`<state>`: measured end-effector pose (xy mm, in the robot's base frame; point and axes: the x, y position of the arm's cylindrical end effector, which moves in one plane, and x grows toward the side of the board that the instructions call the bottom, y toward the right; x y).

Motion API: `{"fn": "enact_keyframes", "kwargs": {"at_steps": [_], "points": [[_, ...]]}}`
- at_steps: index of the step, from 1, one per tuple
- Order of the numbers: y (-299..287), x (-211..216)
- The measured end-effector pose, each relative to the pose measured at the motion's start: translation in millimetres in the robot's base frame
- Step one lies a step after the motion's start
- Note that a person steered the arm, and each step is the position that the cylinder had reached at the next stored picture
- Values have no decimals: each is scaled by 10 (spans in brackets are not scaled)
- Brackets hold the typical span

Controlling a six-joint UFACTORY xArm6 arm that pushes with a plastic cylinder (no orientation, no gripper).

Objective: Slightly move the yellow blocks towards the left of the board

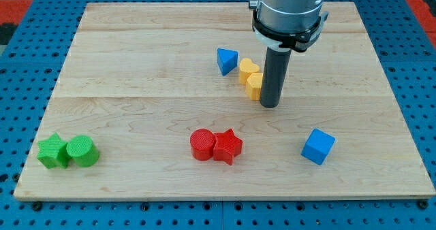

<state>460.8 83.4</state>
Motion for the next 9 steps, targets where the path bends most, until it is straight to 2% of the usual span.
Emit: {"fn": "enact_keyframes", "kwargs": {"at_steps": [1,2,3,6,9], "points": [[494,67],[751,-305],[652,-618],[22,-631],[-17,-631]]}}
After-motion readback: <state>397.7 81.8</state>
